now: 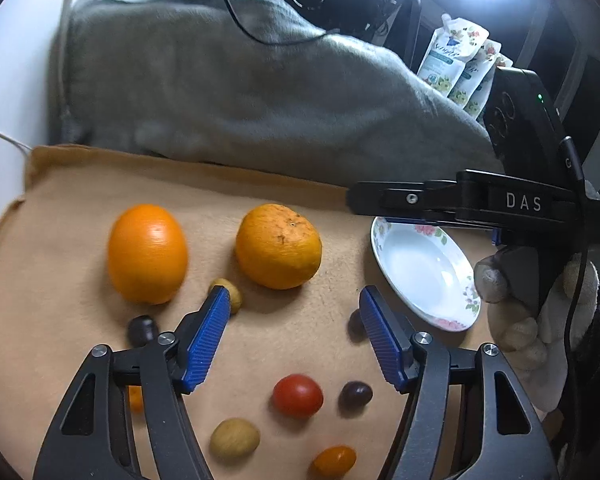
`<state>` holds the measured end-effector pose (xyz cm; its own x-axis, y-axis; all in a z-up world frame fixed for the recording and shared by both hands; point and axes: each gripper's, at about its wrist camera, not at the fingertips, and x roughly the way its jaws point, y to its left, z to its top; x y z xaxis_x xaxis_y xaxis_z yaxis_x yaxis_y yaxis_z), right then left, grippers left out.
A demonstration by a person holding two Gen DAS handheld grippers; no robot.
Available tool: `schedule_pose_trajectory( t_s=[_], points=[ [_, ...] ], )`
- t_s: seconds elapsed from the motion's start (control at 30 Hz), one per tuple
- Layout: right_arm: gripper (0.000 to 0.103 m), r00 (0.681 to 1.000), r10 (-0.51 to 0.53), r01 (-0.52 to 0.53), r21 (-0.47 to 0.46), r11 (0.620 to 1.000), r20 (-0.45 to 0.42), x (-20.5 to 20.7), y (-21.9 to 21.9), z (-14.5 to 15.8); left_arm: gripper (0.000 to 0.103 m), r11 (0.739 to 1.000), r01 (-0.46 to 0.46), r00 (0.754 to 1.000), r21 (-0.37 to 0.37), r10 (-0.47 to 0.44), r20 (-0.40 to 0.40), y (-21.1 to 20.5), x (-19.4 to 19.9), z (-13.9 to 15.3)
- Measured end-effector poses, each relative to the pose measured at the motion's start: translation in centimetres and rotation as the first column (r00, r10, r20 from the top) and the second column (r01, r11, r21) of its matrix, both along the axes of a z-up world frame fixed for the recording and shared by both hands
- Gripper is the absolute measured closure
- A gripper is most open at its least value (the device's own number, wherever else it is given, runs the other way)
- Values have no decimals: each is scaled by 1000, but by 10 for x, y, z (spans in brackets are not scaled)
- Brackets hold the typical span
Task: Organize fruits
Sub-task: 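Move the right gripper toward the large mottled orange, then close the right gripper around the large mottled orange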
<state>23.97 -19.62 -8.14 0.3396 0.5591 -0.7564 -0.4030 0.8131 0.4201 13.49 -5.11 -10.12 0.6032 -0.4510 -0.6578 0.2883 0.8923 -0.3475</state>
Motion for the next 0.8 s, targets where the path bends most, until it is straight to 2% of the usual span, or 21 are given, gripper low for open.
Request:
schedule_pose_trajectory(
  t_s=[0.07, 0.17, 0.67, 0.7, 0.8],
  points=[
    [22, 1000, 9, -9, -1, 1000, -18, 6, 4, -5, 37, 1000, 5, 1000, -10, -5, -16, -2, 6, -3],
    [28, 998, 18, -17, 3, 1000, -56, 13, 7, -14, 45, 1000, 6, 999, -22, -7, -42, -4, 15, -9],
    [28, 994, 28, -30, -17, 999, -108, 27, 26, -37, 46, 1000, 3, 998, 13, -2, -65, -17, 30, -18],
    [28, 994, 29, -31, -20, 999, -109, 28, 28, -38, 46, 999, -23, 997, 34, 25, -69, -17, 31, -18],
    [28, 992, 34, -36, -19, 999, -119, 30, 31, -42, 46, 999, -20, 997, 38, 23, -76, -19, 32, -20]
  ],
)
